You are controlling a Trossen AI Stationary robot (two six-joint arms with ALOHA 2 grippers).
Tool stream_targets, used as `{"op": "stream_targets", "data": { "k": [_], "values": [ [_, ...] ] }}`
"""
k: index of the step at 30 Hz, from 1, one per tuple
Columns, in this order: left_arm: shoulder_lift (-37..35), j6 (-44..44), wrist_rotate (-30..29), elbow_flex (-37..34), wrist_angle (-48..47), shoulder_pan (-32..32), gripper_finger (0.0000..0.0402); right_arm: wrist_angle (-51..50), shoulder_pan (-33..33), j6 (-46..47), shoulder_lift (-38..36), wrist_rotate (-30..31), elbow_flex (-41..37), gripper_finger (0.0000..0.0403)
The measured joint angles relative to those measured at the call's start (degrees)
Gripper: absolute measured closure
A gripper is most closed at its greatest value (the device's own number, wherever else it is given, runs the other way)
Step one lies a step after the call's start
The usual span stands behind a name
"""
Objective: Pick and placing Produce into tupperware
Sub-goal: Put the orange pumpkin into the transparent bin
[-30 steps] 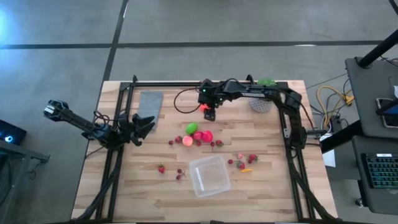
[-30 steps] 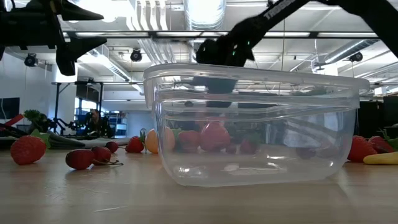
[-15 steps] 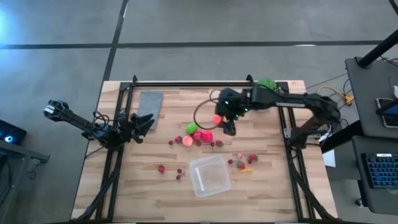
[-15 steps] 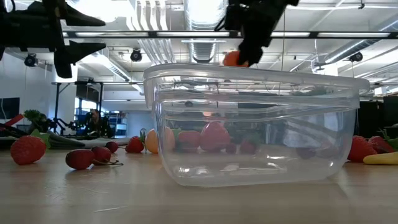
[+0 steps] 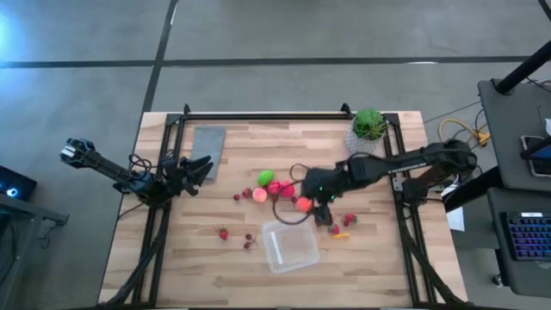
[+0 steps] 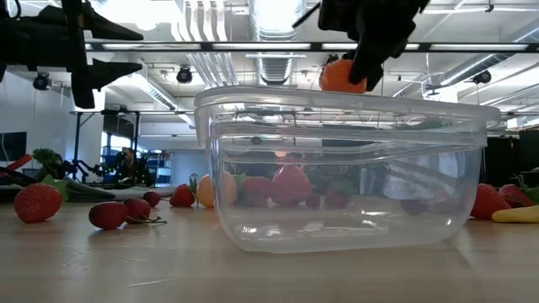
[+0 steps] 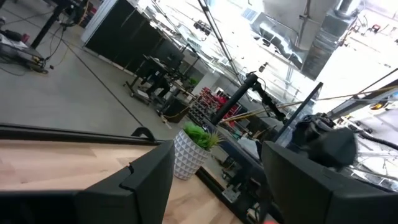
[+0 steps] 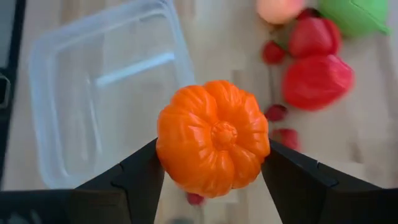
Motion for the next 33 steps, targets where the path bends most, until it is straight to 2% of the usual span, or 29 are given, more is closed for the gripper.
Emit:
{"op": "stream_targets", "data": {
  "k": [9, 16, 22, 29, 33],
  "values": [
    [0.4, -0.1, 0.9, 0.0, -4.0, 0.0, 0.0174, 0.4, 6.2, 6.3, 12.1, -0.1, 7.9, 0.0165],
    [0.9, -0.1, 7.0, 0.0, -4.3, 0.0, 0.0174, -0.3, 8.3, 12.3, 20.4, 0.7, 12.4, 0.0158],
    [1.2, -0.2, 10.8, 0.0, -6.5, 0.0, 0.0174, -4.5, 8.2, 17.9, 21.5, 5.0, 13.3, 0.0157],
    [1.6, -3.5, 14.0, 0.0, -10.2, 0.0, 0.0174, -4.0, 8.3, 23.7, 20.5, 5.0, 13.1, 0.0155],
    [2.8, -6.5, 17.2, 0.0, -12.9, 0.0, 0.0174, -4.1, 8.6, 24.5, 20.5, 5.1, 13.7, 0.0134]
  ]
}}
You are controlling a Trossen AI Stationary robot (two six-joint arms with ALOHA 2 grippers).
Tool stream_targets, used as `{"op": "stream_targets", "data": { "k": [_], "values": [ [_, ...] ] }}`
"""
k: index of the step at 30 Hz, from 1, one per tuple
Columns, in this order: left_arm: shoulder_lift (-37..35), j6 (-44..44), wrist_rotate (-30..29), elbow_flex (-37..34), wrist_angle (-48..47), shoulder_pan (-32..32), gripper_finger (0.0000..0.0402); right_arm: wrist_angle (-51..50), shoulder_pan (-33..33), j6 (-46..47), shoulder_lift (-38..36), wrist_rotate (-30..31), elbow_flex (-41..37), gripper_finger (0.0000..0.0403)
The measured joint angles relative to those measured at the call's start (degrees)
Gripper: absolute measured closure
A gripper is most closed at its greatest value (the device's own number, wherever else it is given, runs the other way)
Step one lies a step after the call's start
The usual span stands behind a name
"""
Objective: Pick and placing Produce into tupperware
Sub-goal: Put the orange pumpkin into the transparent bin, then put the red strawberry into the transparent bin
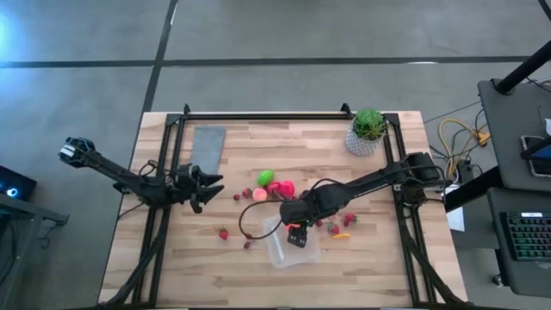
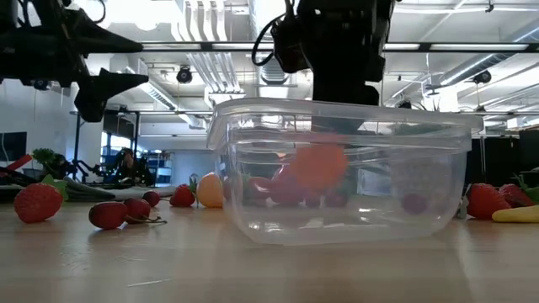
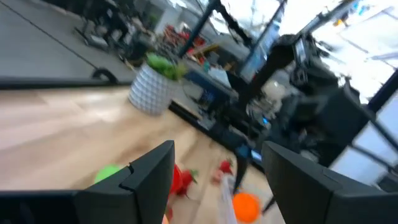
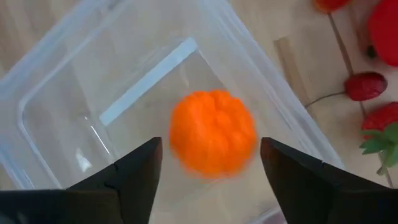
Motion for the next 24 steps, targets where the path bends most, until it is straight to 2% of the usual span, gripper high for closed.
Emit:
{"op": "stream_targets", "data": {
  "k": [5, 9, 11, 14, 19, 21, 24],
  "values": [
    [1.8, -2.8, 1.2, 0.0, -0.9, 0.0, 0.0174, -0.4, 1.0, -1.7, 0.0, -0.1, 0.5, 0.0088],
    [2.8, -5.9, 4.8, 0.0, -1.1, 0.0, 0.0174, -2.2, 1.3, 0.0, -0.1, 1.8, 2.5, 0.0062],
    [3.4, -7.1, 7.9, 0.2, -2.5, 0.0, 0.0174, -3.9, 1.5, 0.3, -0.5, 5.8, 4.3, 0.0058],
    [4.8, -7.5, 13.1, 0.5, -7.1, 0.0, 0.0174, -7.4, 2.0, 0.6, -2.0, 15.1, 7.4, 0.0060],
    [7.9, -10.2, 26.9, 4.4, -23.5, 0.0, 0.0174, -14.3, 2.4, 2.4, -6.3, 30.2, 11.6, 0.0069],
    [9.4, -9.8, 31.4, 6.9, -28.9, -0.1, 0.0174, -16.8, 2.4, 3.8, -8.1, 33.1, 12.1, 0.0071],
    [12.1, -3.0, 35.1, 11.8, -37.2, -0.2, 0.0174, -19.5, 2.4, 5.8, -10.5, 34.6, 12.2, 0.0071]
  ]
}}
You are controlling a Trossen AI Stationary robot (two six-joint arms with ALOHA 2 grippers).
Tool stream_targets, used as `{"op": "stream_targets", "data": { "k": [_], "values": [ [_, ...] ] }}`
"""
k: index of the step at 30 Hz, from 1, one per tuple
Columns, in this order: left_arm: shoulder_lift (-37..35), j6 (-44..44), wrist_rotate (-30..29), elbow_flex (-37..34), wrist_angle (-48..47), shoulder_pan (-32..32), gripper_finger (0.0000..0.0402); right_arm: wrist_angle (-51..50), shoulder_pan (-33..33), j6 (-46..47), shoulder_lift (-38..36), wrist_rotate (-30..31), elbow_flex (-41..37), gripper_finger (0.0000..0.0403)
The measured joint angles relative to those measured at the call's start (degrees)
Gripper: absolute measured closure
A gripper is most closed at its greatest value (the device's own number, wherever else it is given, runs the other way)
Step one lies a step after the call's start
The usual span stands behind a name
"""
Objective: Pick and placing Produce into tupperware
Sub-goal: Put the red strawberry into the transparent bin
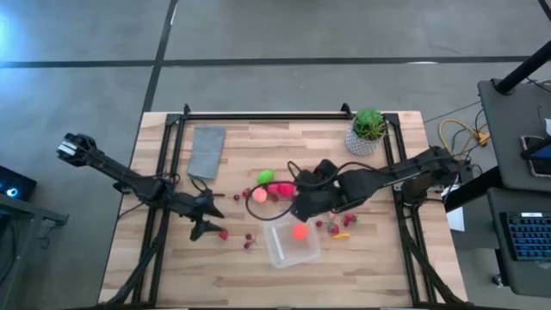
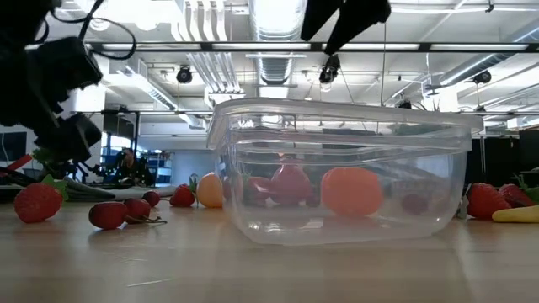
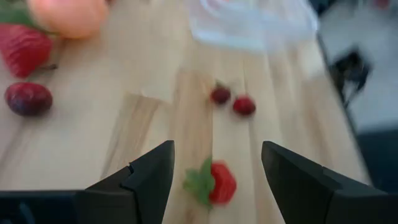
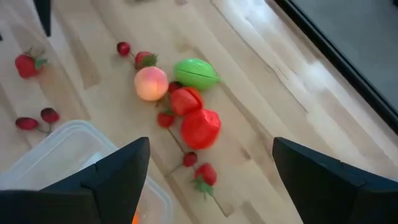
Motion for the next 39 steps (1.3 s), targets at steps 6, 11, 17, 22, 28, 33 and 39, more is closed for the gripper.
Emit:
{"op": "stream_targets", "data": {
  "k": [6, 11, 17, 22, 28, 33, 39],
  "values": [
    [6.6, 15.5, 0.4, 9.5, -12.8, -0.2, 0.0174, -7.6, 0.6, 4.7, -2.2, 0.1, -0.3, 0.0072],
    [12.4, 21.5, 1.3, 13.3, -13.7, -0.5, 0.0174, -12.4, 2.7, 5.0, -2.3, 0.2, -0.5, 0.0070],
    [18.8, 27.6, 7.1, 15.7, -14.3, -0.8, 0.0174, -14.8, 5.1, 8.0, -2.3, 0.8, -1.5, 0.0073],
    [22.9, 30.0, 8.0, 17.8, -14.7, -1.0, 0.0174, -16.2, 6.8, 11.5, -2.3, 1.4, -2.9, 0.0074],
    [26.8, 33.4, 7.9, 18.9, -15.2, -1.0, 0.0174, -16.5, 8.4, 14.9, -2.3, 1.3, -5.6, 0.0074],
    [29.4, 34.5, 7.7, 19.0, -15.4, -1.0, 0.0174, -16.5, 8.9, 16.8, -2.3, 1.3, -7.4, 0.0074],
    [31.3, 35.0, 7.2, 19.0, -15.4, -1.0, 0.0174, -16.4, 8.9, 18.5, -2.3, 1.2, -8.7, 0.0074]
  ]
}}
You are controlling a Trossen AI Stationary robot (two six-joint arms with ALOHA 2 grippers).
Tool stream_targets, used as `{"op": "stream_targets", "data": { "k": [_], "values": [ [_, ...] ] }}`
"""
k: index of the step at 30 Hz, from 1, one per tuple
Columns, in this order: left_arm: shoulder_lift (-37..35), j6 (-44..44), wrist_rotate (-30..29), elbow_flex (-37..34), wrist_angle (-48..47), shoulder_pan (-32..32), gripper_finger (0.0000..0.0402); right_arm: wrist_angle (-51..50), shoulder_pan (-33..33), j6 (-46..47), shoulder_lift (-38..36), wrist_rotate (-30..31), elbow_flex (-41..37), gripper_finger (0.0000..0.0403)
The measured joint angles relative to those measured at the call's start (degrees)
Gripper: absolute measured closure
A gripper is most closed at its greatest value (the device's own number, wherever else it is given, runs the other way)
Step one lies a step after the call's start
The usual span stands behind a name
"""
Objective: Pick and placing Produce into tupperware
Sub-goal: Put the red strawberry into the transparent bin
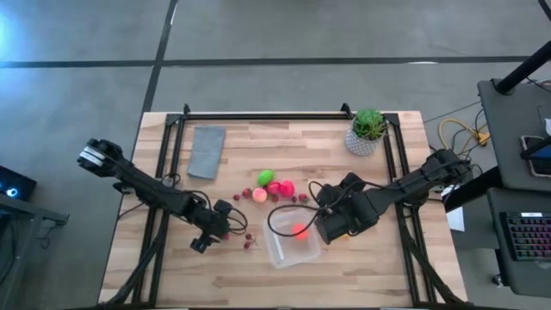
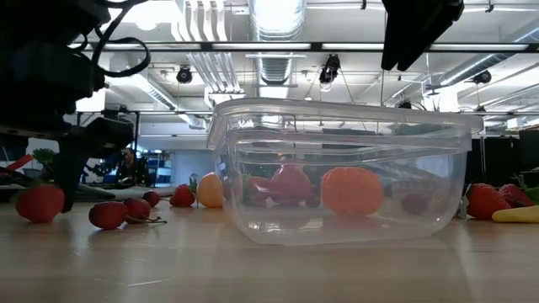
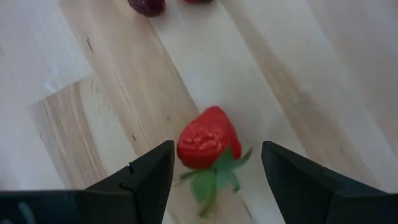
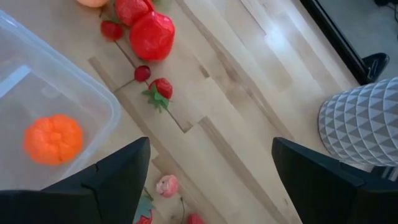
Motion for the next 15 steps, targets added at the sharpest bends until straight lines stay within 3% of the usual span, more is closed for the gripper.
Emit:
{"op": "stream_targets", "data": {
  "k": [10, 15],
  "values": [
    [-0.1, -3.1, -2.5, 0.0, 0.2, 0.0, 0.0176, 0.1, 0.0, 0.5, 0.0, -0.1, -0.1, 0.0074],
    [0.7, -3.2, -2.7, 0.0, 0.6, 0.0, 0.0208, 0.3, 0.0, 1.7, 0.0, -0.1, -0.1, 0.0074]
  ]
}}
